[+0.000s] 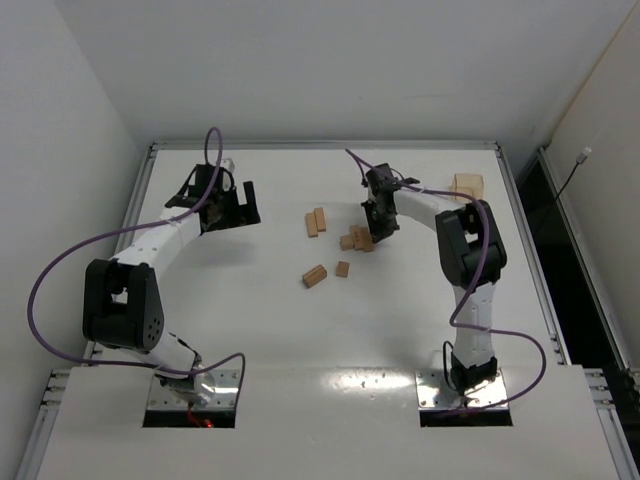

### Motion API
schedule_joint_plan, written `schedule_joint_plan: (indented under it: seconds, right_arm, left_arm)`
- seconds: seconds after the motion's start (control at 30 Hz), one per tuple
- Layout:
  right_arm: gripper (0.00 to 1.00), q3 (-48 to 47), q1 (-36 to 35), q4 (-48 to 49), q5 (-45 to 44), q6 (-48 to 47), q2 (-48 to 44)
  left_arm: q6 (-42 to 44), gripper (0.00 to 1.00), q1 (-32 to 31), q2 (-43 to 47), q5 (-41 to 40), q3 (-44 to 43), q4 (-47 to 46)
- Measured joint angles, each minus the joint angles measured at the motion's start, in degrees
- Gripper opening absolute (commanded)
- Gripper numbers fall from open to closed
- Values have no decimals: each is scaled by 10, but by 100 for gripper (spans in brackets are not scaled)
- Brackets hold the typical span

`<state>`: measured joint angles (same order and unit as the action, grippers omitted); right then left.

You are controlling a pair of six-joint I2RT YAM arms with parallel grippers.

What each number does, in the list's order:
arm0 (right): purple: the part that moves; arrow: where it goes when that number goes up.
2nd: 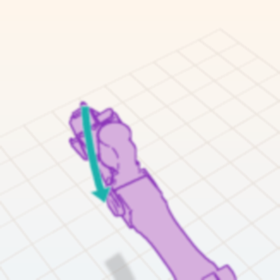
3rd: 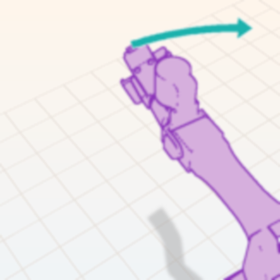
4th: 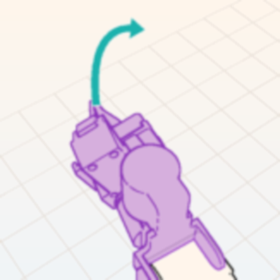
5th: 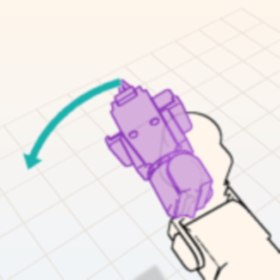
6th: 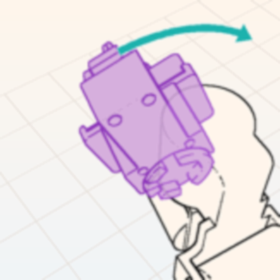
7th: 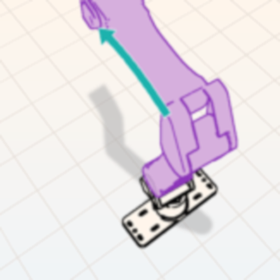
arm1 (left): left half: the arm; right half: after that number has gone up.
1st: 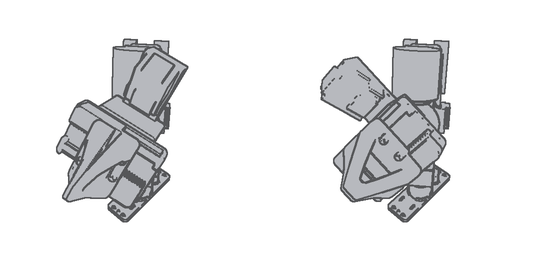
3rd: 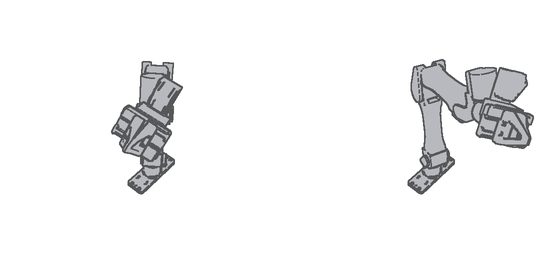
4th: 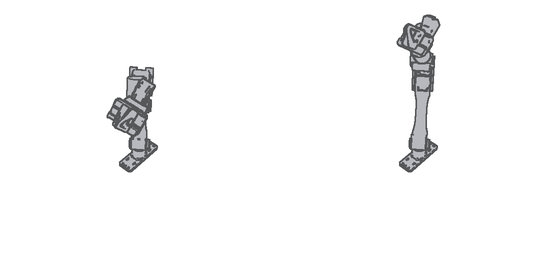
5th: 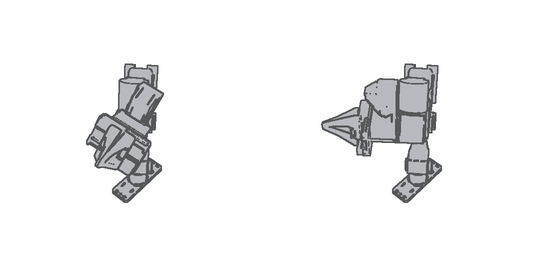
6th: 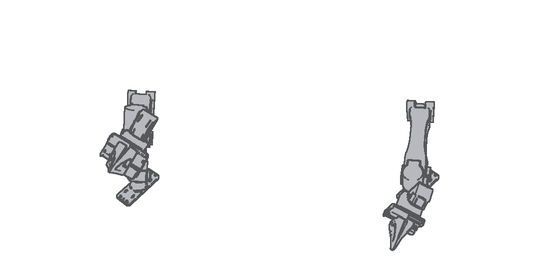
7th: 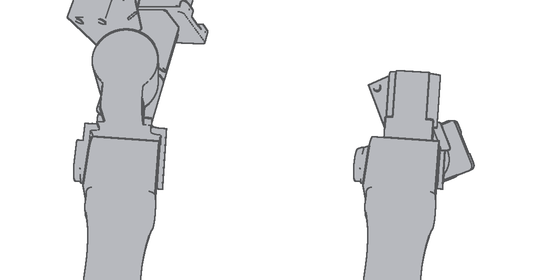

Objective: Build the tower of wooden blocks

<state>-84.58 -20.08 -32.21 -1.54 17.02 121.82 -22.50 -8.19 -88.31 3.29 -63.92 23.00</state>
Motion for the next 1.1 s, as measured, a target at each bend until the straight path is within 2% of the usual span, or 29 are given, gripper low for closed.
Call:
schedule_joint_plan:
  seconds: [0.33,1.1]
  right_arm:
    - [0,21,0,-4,1,0,-14]
    - [0,-7,-27,-3,8,2,-3]
  left_arm:
    - [0,100,0,0,3,0,0]
    - [0,100,0,0,4,0,-4]
